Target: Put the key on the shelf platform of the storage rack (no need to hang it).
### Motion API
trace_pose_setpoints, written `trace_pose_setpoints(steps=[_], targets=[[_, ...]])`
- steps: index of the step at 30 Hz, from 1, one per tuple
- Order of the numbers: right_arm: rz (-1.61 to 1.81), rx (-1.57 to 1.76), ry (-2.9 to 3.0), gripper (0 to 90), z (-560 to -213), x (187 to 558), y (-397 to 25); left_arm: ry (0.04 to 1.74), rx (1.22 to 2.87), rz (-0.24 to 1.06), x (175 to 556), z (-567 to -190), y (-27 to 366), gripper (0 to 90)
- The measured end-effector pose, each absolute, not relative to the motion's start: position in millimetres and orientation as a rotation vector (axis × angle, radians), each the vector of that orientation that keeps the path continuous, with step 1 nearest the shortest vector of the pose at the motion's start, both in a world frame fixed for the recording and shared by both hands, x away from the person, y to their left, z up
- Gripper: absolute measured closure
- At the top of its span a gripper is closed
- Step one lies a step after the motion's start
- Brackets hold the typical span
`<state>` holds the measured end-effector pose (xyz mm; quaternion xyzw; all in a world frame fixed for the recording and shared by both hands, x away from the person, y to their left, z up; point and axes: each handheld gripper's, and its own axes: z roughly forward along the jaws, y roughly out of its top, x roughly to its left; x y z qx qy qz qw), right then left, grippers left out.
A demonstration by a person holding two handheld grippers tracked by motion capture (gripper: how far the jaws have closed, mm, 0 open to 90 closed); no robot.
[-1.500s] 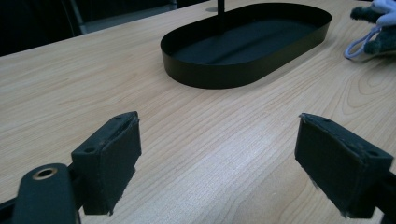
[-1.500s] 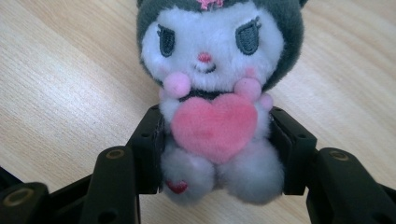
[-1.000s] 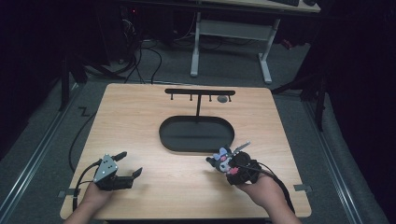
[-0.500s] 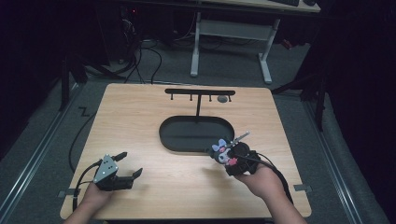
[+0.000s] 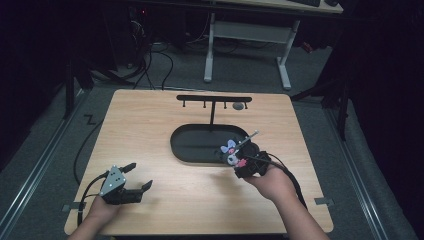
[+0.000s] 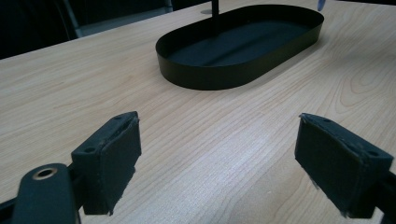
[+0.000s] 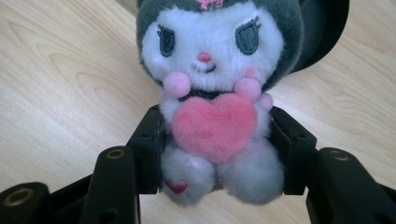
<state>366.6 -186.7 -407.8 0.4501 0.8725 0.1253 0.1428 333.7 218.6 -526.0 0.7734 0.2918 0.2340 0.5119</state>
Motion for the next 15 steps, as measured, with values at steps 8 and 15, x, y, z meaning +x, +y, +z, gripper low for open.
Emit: trace_pose_setpoints(steps=[8,15], targets=[[0.369,1.322,2.500,46.4,-408.9,381.8,-180.6,0.694,1.862,0.561,333.7,-526.1,218.5,15.4],[0.354,1.342,2.490,46.4,-415.1,397.1,-179.6,0.693,1.869,0.560,334.2,-526.1,217.8,15.4]])
